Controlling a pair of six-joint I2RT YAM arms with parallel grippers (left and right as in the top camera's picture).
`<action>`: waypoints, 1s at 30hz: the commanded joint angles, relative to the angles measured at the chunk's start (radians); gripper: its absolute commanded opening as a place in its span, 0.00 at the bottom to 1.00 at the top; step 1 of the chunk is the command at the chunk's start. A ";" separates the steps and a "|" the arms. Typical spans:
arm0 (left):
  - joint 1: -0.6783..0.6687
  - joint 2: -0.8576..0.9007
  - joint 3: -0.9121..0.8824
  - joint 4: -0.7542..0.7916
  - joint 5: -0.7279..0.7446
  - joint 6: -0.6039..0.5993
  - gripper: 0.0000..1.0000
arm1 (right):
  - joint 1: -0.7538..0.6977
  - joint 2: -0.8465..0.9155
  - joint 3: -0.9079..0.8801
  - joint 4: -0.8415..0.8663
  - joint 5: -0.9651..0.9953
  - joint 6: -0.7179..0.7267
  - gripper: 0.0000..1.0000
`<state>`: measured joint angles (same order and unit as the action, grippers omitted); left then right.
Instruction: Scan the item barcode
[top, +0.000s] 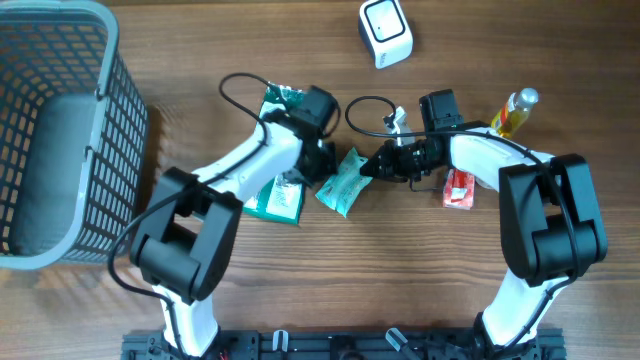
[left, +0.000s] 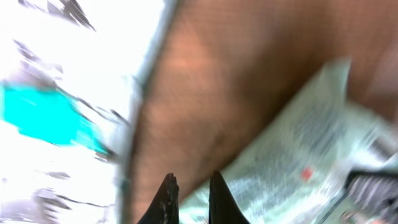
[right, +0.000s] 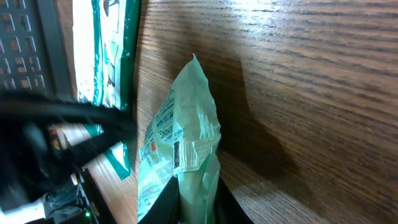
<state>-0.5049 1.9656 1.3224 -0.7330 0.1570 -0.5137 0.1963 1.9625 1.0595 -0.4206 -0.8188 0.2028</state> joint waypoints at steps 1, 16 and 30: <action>0.105 -0.076 0.080 0.004 -0.101 0.012 0.07 | 0.000 0.010 -0.007 0.001 -0.013 -0.051 0.04; 0.352 -0.086 0.085 -0.038 -0.229 0.011 1.00 | 0.000 -0.001 -0.001 0.015 -0.022 -0.068 0.04; 0.352 -0.086 0.085 -0.038 -0.229 0.011 1.00 | 0.000 -0.408 0.226 -0.337 0.105 -0.140 0.04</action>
<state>-0.1558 1.8938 1.3952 -0.7704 -0.0563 -0.5072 0.1967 1.6432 1.1160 -0.6449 -0.8135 0.1001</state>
